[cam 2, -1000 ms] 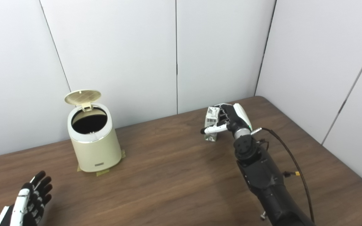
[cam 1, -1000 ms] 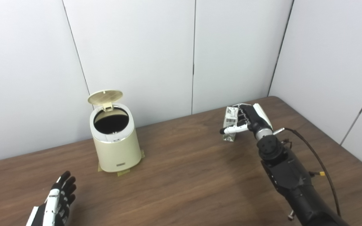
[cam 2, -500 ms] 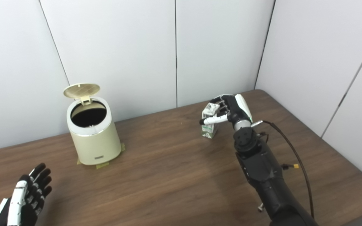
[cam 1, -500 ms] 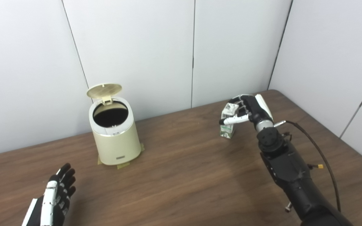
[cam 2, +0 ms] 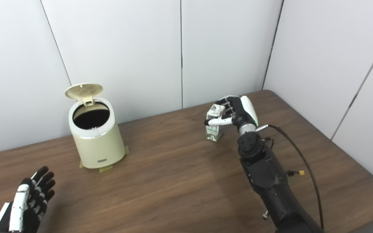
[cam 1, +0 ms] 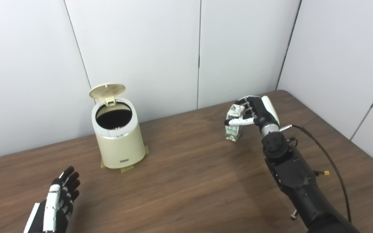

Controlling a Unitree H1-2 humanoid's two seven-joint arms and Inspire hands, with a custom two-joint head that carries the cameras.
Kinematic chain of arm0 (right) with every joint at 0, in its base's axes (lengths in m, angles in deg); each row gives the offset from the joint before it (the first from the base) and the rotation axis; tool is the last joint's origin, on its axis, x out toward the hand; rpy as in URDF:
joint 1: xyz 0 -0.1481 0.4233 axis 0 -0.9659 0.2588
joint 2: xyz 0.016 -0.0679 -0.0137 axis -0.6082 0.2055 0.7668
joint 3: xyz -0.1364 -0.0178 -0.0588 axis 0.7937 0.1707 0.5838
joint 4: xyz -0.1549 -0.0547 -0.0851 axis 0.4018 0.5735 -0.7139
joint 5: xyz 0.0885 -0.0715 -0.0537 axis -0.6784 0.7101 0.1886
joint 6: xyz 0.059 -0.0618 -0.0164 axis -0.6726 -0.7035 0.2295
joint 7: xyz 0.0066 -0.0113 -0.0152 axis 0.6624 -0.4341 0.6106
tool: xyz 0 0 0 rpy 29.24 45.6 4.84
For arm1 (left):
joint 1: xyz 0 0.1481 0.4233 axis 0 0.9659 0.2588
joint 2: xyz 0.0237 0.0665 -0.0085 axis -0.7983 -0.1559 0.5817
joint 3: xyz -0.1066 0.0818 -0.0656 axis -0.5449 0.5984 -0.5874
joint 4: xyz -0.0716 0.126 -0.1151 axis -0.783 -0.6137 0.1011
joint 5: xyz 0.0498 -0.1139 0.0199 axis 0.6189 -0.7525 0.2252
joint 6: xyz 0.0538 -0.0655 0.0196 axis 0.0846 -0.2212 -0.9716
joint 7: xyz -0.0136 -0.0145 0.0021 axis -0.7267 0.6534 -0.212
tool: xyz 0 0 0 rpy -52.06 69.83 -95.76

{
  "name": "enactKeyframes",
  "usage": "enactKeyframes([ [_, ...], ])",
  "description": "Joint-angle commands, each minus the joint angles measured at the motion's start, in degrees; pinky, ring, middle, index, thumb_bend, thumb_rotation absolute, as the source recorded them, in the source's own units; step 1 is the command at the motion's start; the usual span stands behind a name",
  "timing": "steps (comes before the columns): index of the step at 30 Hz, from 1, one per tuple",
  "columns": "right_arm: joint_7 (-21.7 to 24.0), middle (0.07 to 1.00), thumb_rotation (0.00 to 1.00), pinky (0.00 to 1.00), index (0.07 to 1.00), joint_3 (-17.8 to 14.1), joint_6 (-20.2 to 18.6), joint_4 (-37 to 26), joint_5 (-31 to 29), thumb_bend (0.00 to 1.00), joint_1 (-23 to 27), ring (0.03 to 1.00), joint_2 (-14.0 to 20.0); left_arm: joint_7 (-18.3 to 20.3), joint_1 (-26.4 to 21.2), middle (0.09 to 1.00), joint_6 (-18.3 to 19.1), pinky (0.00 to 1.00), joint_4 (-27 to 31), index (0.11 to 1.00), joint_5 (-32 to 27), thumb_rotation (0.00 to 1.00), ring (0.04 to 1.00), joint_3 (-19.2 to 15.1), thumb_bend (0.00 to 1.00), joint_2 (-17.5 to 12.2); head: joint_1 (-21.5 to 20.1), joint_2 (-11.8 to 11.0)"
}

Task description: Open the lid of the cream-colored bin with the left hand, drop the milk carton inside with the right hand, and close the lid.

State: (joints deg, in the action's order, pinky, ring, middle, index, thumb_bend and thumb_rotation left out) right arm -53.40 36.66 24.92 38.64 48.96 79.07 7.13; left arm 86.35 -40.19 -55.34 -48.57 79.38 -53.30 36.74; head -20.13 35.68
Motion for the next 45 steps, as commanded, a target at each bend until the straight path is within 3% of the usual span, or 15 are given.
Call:
enactKeyframes([
  [1, -0.7, 0.485, 0.00, 0.33, 0.535, -0.3, 2.2, -3.0, 0.1, 0.51, 1.5, 0.375, 0.4, -0.6, -1.1, 0.950, -1.0, 1.00, 1.6, 0.945, 0.3, 1.00, 0.969, 0.3, 0.32, 0.3, 0.4, -0.1],
  [10, -0.7, 0.488, 0.00, 0.33, 0.535, 1.7, 4.6, -12.2, 1.2, 0.51, 1.4, 0.377, -1.9, -1.1, -1.1, 0.948, -1.9, 1.00, 1.3, 0.942, 1.0, 1.00, 0.965, 1.2, 0.37, 0.7, 1.8, -0.1],
  [17, 1.0, 0.506, 0.00, 0.36, 0.507, 4.0, 3.1, -19.9, 1.8, 0.52, 3.0, 0.396, -5.8, -1.7, -1.0, 0.948, -1.6, 1.00, 1.7, 0.934, 1.4, 1.00, 0.963, 1.9, 0.33, 1.3, 4.2, 0.1],
  [23, 3.5, 0.492, 0.00, 0.31, 0.530, 7.4, 1.0, -27.0, 4.8, 0.51, 6.5, 0.369, -8.7, -1.6, -0.7, 0.946, -2.0, 0.99, 1.4, 0.932, 1.0, 1.00, 0.961, 2.5, 0.33, 2.2, 8.1, 0.2],
  [26, 4.5, 0.485, 0.00, 0.30, 0.540, 8.5, 2.8, -27.8, 4.8, 0.51, 8.0, 0.363, -9.6, -1.9, -0.5, 0.943, -2.3, 0.98, 0.9, 0.927, 1.7, 1.00, 0.956, 3.2, 0.34, 2.8, 10.5, 0.1],
  [33, 6.2, 0.484, 0.00, 0.30, 0.544, 10.5, 1.0, -29.7, 4.9, 0.51, 12.1, 0.368, -13.9, -1.9, -0.2, 0.949, -2.8, 0.99, 0.1, 0.934, 3.4, 1.00, 0.948, 4.8, 0.34, 3.8, 14.8, -0.4],
  [36, 6.5, 0.488, 0.00, 0.30, 0.543, 12.1, 4.1, -27.4, 5.8, 0.51, 14.4, 0.368, -14.8, -2.0, -0.1, 0.952, -2.8, 0.97, 0.0, 0.942, 4.9, 1.00, 0.941, 6.0, 0.38, 3.6, 16.2, -0.8],
  [41, 5.8, 0.486, 0.00, 0.30, 0.548, 13.4, 3.2, -24.2, 7.2, 0.51, 17.2, 0.363, -17.1, -2.7, 0.3, 0.950, -3.3, 0.97, -0.2, 0.945, 6.1, 1.00, 0.942, 6.8, 0.40, 4.5, 18.3, -1.6],
  [45, 3.6, 0.486, 0.00, 0.28, 0.548, 13.5, 6.6, -18.8, 7.7, 0.51, 18.6, 0.357, -19.0, -3.4, 0.5, 0.948, -3.4, 0.98, -0.2, 0.943, 7.0, 1.00, 0.940, 7.1, 0.41, 5.4, 19.8, -2.0],
])
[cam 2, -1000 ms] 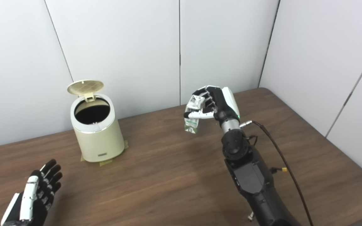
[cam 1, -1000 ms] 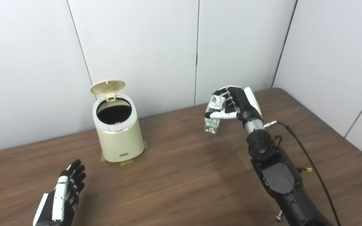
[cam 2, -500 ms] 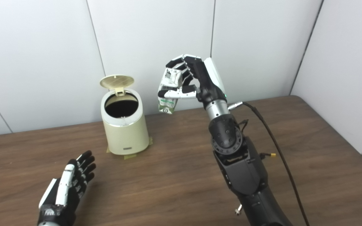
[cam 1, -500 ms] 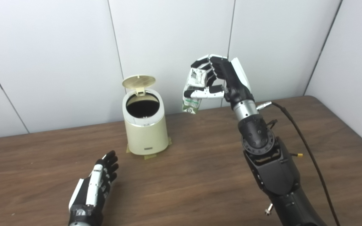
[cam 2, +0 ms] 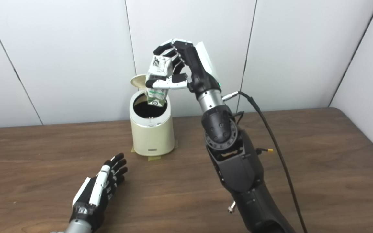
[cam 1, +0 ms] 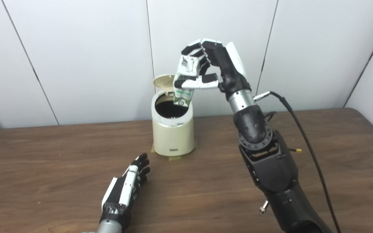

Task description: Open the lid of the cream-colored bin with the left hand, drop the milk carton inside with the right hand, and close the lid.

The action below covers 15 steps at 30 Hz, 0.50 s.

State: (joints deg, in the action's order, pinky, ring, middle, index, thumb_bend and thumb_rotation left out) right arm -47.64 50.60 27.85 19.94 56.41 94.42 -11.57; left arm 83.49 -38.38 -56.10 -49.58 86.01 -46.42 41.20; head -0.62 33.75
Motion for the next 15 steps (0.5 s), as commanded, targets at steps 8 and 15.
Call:
enactKeyframes([
  [8, -8.5, 0.484, 0.00, 0.32, 0.545, -1.7, 11.6, 11.5, -0.1, 0.51, 5.6, 0.366, -3.8, -1.6, -0.5, 0.945, -3.0, 0.97, 0.6, 0.934, 0.9, 1.00, 0.946, 0.2, 0.43, 2.3, 1.6, -0.8],
  [15, -11.7, 0.488, 0.00, 0.32, 0.548, -2.4, 13.3, 17.5, -0.4, 0.51, 7.2, 0.366, -4.8, -1.8, -0.2, 0.947, -2.9, 0.97, 0.8, 0.937, 0.7, 1.00, 0.948, 0.3, 0.43, 3.0, 2.2, -0.7],
])
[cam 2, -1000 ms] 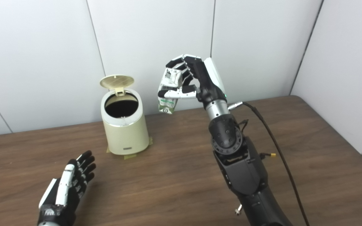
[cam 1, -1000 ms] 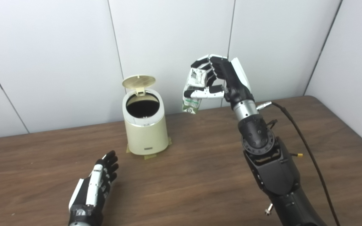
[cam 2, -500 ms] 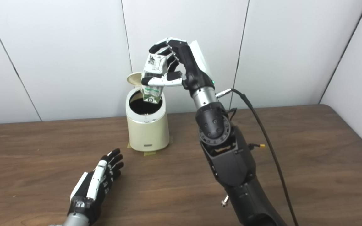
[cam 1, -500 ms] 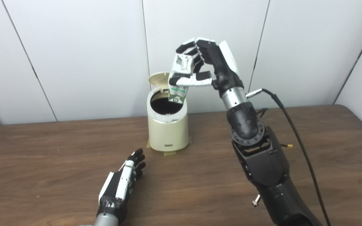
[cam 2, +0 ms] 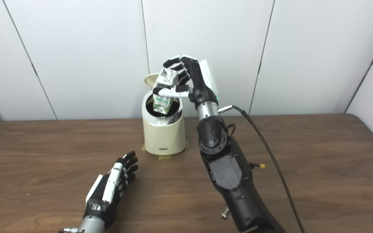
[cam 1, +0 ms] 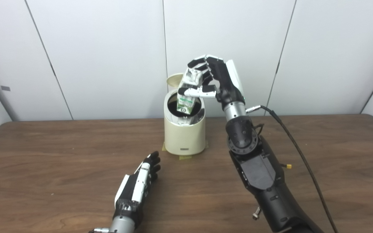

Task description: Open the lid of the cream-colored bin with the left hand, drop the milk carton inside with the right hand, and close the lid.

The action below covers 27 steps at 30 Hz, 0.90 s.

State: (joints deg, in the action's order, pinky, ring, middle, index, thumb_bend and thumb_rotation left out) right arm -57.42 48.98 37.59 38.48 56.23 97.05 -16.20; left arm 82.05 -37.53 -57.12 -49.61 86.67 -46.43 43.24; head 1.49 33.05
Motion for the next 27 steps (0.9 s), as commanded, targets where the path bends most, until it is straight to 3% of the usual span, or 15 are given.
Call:
enactKeyframes([
  [1, -2.4, 0.489, 0.00, 0.31, 0.550, -0.9, 4.2, -0.1, -0.4, 0.51, 4.8, 0.365, -0.2, -0.4, -1.0, 0.948, -1.8, 0.97, 0.8, 0.938, 0.1, 1.00, 0.949, 0.3, 0.44, 1.1, 0.1, 0.1],
  [11, -9.8, 0.486, 0.00, 0.31, 0.556, -0.7, 13.1, 7.2, 1.8, 0.51, 5.5, 0.357, 0.5, -0.6, -0.6, 0.943, -1.4, 0.96, 0.8, 0.926, 0.7, 1.00, 0.946, 0.6, 0.45, 1.3, -0.2, 0.2],
  [27, -13.8, 0.506, 0.00, 0.30, 0.521, 1.9, 20.1, 9.4, 5.8, 0.50, 2.1, 0.406, 1.1, -0.6, -1.0, 0.934, -0.8, 0.99, 1.9, 0.915, 0.7, 1.00, 0.945, 0.7, 0.41, 1.3, -0.2, 0.9],
])
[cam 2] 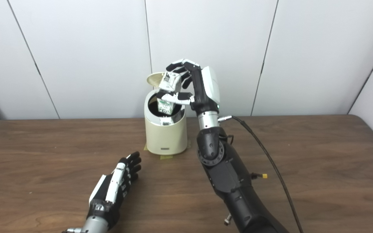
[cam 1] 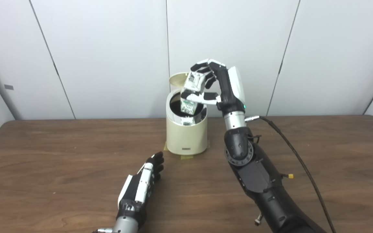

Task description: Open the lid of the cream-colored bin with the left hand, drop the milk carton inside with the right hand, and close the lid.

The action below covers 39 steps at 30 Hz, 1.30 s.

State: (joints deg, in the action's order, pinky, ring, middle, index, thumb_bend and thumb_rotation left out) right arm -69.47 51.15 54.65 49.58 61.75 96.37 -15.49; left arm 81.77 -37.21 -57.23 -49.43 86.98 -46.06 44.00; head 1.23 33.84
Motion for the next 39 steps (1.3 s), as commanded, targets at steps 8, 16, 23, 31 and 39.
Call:
enactKeyframes([
  [8, -2.4, 0.501, 0.00, 0.31, 0.529, 0.2, 3.5, -1.7, 1.3, 0.50, 1.3, 0.396, -0.1, -0.8, -1.4, 0.926, -0.3, 0.99, 2.3, 0.912, 0.8, 1.00, 0.943, 0.6, 0.39, 0.6, 0.4, 0.4],
  [16, -4.2, 0.505, 0.00, 0.31, 0.528, 0.9, 5.9, 0.8, 1.9, 0.50, 1.0, 0.401, -0.7, -1.0, -1.1, 0.925, 0.5, 0.98, 3.0, 0.917, 0.6, 1.00, 0.944, 0.8, 0.39, 0.6, 0.4, 0.5],
  [23, -5.7, 0.529, 0.00, 0.28, 0.524, 1.5, 7.0, 2.5, 2.5, 0.49, 1.1, 0.411, -0.9, -0.8, -1.0, 0.929, -0.5, 0.98, 2.5, 0.920, 0.3, 1.00, 0.943, 0.9, 0.39, 0.3, 0.4, -0.1],
  [31, -7.1, 0.532, 0.00, 0.28, 0.517, 2.5, 8.2, 3.6, 4.1, 0.49, 0.1, 0.418, -0.2, -0.8, -0.9, 0.921, -1.6, 0.97, 2.3, 0.911, 0.6, 0.86, 0.937, 1.2, 0.43, 0.0, 0.6, -0.5],
  [39, -10.9, 0.533, 0.00, 0.29, 0.507, 5.4, 12.1, 6.3, 5.5, 0.49, -0.8, 0.423, 1.0, -0.5, -0.7, 0.924, -1.3, 0.96, 2.6, 0.923, 1.9, 0.72, 0.945, 2.3, 0.32, -0.5, 0.6, -0.6],
])
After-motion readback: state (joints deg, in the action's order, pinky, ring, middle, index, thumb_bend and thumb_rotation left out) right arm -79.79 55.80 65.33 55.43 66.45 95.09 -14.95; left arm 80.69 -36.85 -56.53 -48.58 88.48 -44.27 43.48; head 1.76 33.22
